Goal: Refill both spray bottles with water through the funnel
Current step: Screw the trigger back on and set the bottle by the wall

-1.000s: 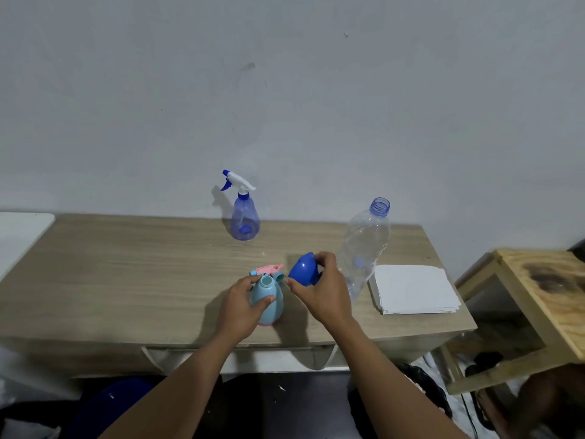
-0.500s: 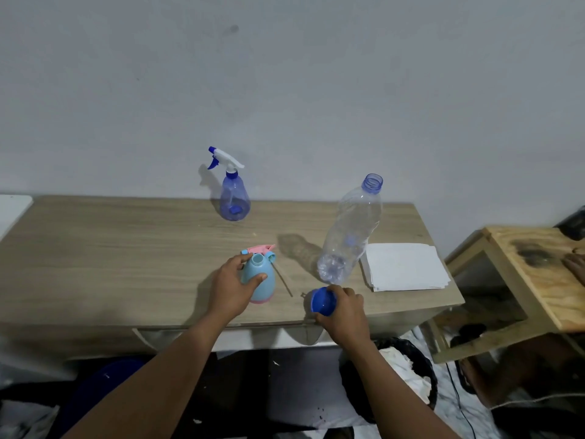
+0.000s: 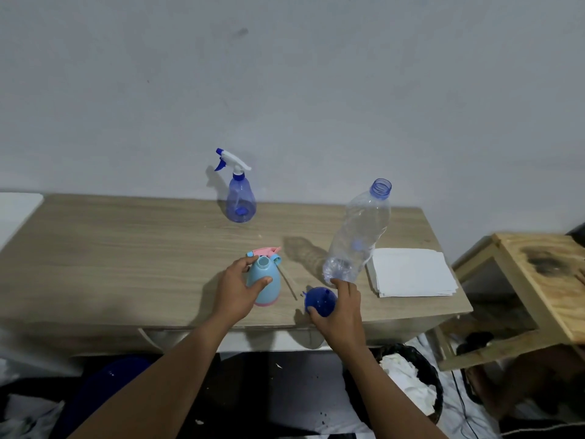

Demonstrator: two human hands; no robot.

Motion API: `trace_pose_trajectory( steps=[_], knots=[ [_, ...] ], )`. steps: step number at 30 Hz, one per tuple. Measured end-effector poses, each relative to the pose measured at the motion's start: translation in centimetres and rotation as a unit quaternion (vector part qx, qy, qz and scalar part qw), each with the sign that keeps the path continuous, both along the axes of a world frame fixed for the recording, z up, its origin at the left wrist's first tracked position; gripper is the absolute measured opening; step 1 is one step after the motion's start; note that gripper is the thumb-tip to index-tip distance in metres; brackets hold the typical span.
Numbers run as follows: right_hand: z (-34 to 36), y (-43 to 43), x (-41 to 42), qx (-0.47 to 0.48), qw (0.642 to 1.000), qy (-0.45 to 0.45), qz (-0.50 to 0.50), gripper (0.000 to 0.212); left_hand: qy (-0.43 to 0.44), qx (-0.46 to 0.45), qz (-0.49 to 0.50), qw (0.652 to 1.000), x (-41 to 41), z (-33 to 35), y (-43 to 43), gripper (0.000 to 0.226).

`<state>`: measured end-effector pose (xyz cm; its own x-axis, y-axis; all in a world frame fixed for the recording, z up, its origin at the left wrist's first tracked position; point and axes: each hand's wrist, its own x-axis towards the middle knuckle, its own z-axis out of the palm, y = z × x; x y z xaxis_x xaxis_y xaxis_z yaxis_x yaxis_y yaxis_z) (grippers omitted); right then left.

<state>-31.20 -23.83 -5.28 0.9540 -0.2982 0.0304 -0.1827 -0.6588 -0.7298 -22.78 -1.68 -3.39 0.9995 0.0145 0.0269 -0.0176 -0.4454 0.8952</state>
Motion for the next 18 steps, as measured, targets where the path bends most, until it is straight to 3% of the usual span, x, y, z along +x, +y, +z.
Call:
trace_pose_trajectory(
  steps=[5, 8, 12, 16, 18],
  knots=[
    [2.4, 1.6, 3.8, -0.045, 0.993, -0.101, 0.043, 0.036, -0.004, -0.006, -0.004, 1.000, 0.0, -0.5, 0.0, 0.054],
    [3.3, 3.5, 8.3, -0.037, 0.996, -0.037, 0.076, 0.025, -0.006, -0.008, -0.006, 1.000, 0.0, -0.4, 0.2, 0.053],
    [2.8, 5.2, 13.7, -0.013, 0.987, 0.127, 0.099, 0.021, -0.013, -0.007, -0.002, 1.000, -0.1, -0.5, 0.6, 0.051],
    [0.5, 6.5, 16.3, -0.034, 0.969, 0.157, 0.190, 0.023, -0.008, -0.015, -0.007, 1.000, 0.1, -1.1, 0.8, 0.051],
    [-0.7, 6.8, 17.2, -0.072, 0.965, 0.173, 0.182, 0.026, -0.002, -0.022, 0.000, 1.000, 0.3, -1.4, 0.8, 0.051]
  ],
)
